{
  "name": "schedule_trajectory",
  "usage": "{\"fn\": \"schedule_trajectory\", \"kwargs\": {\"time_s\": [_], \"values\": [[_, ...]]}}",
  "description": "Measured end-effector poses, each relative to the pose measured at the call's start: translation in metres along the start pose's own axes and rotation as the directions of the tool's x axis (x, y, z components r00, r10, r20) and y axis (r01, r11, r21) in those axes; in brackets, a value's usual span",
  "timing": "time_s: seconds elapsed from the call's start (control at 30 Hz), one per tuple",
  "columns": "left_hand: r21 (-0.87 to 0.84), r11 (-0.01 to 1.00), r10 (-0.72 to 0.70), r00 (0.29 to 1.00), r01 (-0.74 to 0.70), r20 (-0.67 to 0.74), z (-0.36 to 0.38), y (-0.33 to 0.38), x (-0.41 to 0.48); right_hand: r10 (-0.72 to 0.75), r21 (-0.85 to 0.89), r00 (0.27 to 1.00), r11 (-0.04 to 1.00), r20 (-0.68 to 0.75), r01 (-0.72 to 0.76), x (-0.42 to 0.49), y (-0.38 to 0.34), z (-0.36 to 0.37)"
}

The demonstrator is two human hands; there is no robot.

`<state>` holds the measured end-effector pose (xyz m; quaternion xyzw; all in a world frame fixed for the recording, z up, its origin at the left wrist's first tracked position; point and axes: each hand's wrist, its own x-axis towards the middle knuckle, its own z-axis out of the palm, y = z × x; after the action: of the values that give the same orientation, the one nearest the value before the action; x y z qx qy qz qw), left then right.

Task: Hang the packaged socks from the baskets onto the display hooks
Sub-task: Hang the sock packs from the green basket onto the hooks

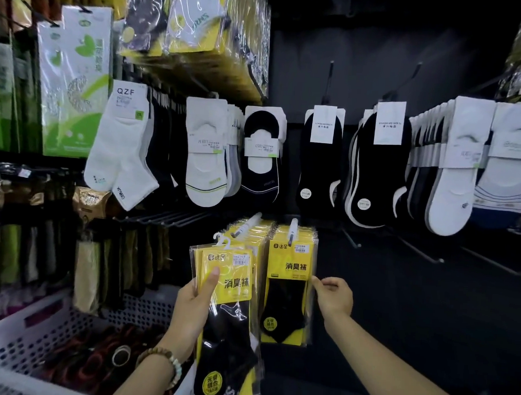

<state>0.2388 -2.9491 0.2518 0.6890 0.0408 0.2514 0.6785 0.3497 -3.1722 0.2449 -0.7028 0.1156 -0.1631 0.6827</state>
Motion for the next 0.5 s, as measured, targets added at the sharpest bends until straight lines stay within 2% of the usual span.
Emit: {"fn": "schedule_trajectory", "kwargs": {"time_s": [0.07,0.13,0.2,0.3,0.4,0.5], "values": [[-0.026,1.000,-0.004,1.000,0.005,0.026,0.003,-0.001,-0.004,-0.018,0.029,0.998,0.999,0.056,0.017,-0.009,-0.002,-0.005],[-0.040,0.999,-0.027,0.999,0.029,0.036,0.009,0.002,-0.011,-0.053,0.077,0.982,0.996,0.181,0.040,-0.026,-0.009,-0.007],[-0.054,0.997,-0.048,0.998,0.051,0.047,0.017,0.007,-0.018,-0.103,0.131,0.944,0.989,0.315,0.064,-0.047,-0.020,-0.008],[-0.096,0.993,-0.067,0.996,0.073,0.063,0.030,0.018,-0.029,-0.164,0.188,0.882,0.978,0.441,0.089,-0.072,-0.034,-0.009],[-0.136,0.985,-0.095,0.994,0.102,0.060,0.039,0.022,-0.036,-0.219,0.226,0.847,0.967,0.485,0.120,-0.089,-0.041,-0.012],[-0.151,0.981,-0.112,0.991,0.123,0.074,0.045,0.024,-0.042,-0.239,0.265,0.858,0.956,0.455,0.126,-0.097,-0.042,-0.019]]}}
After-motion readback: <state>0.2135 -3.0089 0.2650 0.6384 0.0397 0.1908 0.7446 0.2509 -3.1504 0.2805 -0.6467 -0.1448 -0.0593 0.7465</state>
